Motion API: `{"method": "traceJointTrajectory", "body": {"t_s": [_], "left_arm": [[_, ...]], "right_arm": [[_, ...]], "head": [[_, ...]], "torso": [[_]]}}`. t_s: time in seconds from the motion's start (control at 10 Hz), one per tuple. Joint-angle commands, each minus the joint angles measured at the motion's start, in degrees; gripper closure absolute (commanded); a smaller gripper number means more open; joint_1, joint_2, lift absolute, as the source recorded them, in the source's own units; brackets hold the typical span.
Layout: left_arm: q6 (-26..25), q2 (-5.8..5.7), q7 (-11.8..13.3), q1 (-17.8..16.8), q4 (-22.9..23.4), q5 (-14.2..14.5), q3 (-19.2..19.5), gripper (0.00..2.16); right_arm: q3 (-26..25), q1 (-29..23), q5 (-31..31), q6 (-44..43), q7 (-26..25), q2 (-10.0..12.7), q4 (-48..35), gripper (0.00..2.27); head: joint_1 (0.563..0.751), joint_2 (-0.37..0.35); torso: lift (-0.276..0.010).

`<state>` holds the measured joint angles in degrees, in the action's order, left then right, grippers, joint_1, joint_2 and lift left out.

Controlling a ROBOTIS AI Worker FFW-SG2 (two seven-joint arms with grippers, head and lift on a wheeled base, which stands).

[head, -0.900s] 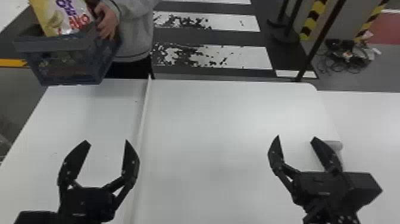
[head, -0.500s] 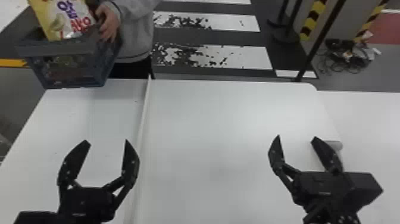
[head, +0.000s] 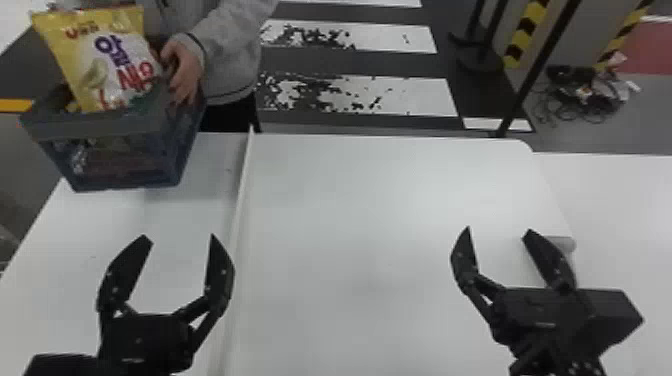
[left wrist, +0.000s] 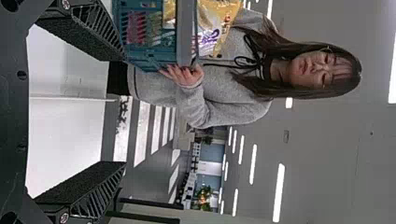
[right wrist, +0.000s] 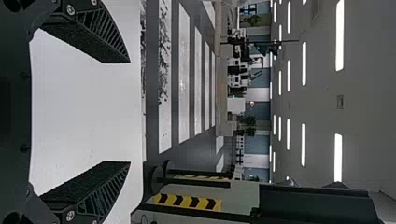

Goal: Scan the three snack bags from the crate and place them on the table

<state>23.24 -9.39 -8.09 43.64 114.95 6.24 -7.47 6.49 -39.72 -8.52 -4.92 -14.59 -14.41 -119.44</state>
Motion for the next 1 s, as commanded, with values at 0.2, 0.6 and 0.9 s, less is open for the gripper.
{"method": "traceJointTrajectory", "body": {"t_s": [0.2,0.6,0.9], "left_arm": [[0.0,0.08,0.0,-0.1,-0.2,0.0,0.0,0.08],[0.4,0.08,0.0,-0.2,-0.4,-0.1,0.1,0.08],[0.4,0.08,-0.3,0.8,2.2,0.0,2.5,0.09]], "right_arm": [[0.0,0.3,0.0,0.1,0.0,0.1,0.3,0.11],[0.0,0.3,0.0,0.1,0.0,0.1,0.4,0.11],[0.1,0.3,0.0,0.1,0.0,0.1,0.4,0.11]], "head": [[0.695,-0.046],[0.695,-0.045],[0.695,-0.042]], "torso": [[-0.062],[-0.062],[-0.062]]}}
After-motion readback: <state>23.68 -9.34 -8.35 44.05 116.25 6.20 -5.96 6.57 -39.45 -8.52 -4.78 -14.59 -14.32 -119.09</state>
